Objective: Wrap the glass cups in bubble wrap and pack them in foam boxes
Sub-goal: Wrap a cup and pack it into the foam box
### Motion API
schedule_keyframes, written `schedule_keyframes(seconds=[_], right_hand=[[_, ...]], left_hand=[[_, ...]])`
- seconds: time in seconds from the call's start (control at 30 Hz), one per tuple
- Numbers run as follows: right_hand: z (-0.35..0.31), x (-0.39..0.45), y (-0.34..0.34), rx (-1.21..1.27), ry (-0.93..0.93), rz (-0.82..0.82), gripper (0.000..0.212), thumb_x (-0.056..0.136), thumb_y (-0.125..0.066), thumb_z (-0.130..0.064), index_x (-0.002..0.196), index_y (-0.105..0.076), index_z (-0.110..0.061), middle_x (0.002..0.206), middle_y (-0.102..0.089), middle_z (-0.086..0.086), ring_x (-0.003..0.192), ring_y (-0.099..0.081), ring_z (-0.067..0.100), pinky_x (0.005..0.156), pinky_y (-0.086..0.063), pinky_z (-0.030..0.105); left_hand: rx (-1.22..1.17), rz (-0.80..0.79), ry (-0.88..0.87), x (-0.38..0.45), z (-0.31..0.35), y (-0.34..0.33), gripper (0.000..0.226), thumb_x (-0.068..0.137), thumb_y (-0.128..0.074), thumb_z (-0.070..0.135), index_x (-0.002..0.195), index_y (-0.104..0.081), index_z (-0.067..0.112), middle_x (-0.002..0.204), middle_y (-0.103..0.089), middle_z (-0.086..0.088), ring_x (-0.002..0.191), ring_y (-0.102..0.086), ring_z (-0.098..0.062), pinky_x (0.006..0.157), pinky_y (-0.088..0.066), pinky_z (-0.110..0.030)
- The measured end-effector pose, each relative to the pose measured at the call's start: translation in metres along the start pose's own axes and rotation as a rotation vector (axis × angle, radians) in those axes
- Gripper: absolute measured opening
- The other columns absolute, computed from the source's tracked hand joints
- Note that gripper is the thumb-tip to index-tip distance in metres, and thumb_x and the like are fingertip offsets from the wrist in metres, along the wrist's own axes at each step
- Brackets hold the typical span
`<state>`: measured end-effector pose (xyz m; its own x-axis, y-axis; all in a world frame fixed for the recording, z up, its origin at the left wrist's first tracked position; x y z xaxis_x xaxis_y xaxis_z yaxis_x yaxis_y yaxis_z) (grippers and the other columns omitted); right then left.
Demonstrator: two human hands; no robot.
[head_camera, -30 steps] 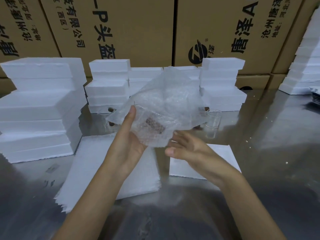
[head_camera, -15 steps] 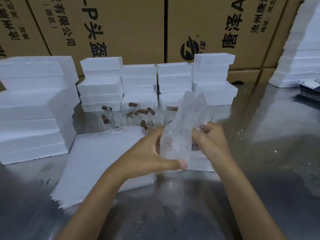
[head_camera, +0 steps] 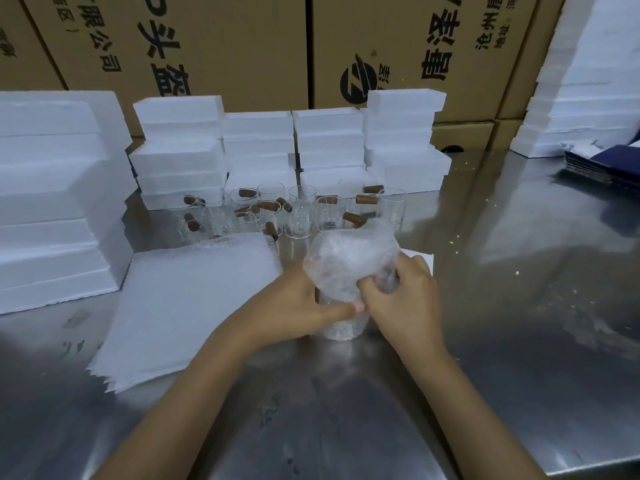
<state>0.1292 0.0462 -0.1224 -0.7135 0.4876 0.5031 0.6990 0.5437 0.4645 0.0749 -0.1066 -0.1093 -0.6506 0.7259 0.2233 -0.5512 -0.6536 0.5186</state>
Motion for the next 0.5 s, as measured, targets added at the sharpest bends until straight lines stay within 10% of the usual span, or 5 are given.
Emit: schedule_keyframes(seconds=[0.23, 0.4, 0.5], right_hand=[[-0.022, -0.022, -0.001, 0.004, 0.374, -0.067, 0.019, 0.071, -0.048, -0.015, 0.084, -0.062, -0.015, 0.085, -0.058, -0.011, 0.089, -0.046, 0.014, 0.078, -0.037, 0.029], [-0.026, -0.032, -0.011, -0.238, 0.523, -0.221, 0.007, 0.069, -0.046, -0.021, 0.067, -0.040, -0.018, 0.081, -0.043, -0.013, 0.097, -0.048, 0.020, 0.093, -0.035, 0.035], [-0.028, -0.036, -0.018, -0.253, 0.541, -0.272, 0.009, 0.068, -0.048, -0.021, 0.067, -0.040, -0.019, 0.082, -0.040, -0.013, 0.102, -0.048, 0.020, 0.101, -0.033, 0.038]], left_hand=[[-0.024, 0.147, 0.049, 0.006, 0.000, 0.005, 0.012, 0.073, -0.070, 0.032, 0.083, -0.070, 0.027, 0.084, -0.071, 0.017, 0.079, -0.063, 0.008, 0.076, -0.053, -0.018], [0.038, 0.080, 0.125, 0.001, 0.004, 0.023, 0.044, 0.065, -0.071, 0.022, 0.107, -0.059, 0.032, 0.108, -0.059, 0.004, 0.083, -0.056, -0.013, 0.073, -0.048, -0.023], [0.156, 0.110, 0.055, -0.002, 0.010, 0.029, 0.026, 0.069, -0.066, 0.015, 0.088, -0.066, 0.033, 0.085, -0.060, 0.012, 0.065, -0.045, -0.005, 0.060, -0.037, -0.016]])
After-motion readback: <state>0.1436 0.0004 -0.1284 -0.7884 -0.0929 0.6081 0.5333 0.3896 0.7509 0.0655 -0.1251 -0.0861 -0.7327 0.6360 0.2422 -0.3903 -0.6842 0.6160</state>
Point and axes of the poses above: each hand's wrist, its own x-axis towards the middle knuckle, its own y-axis out of the back of the hand, z = x × y, the point moved 4 cm from there along x, towards the middle knuckle
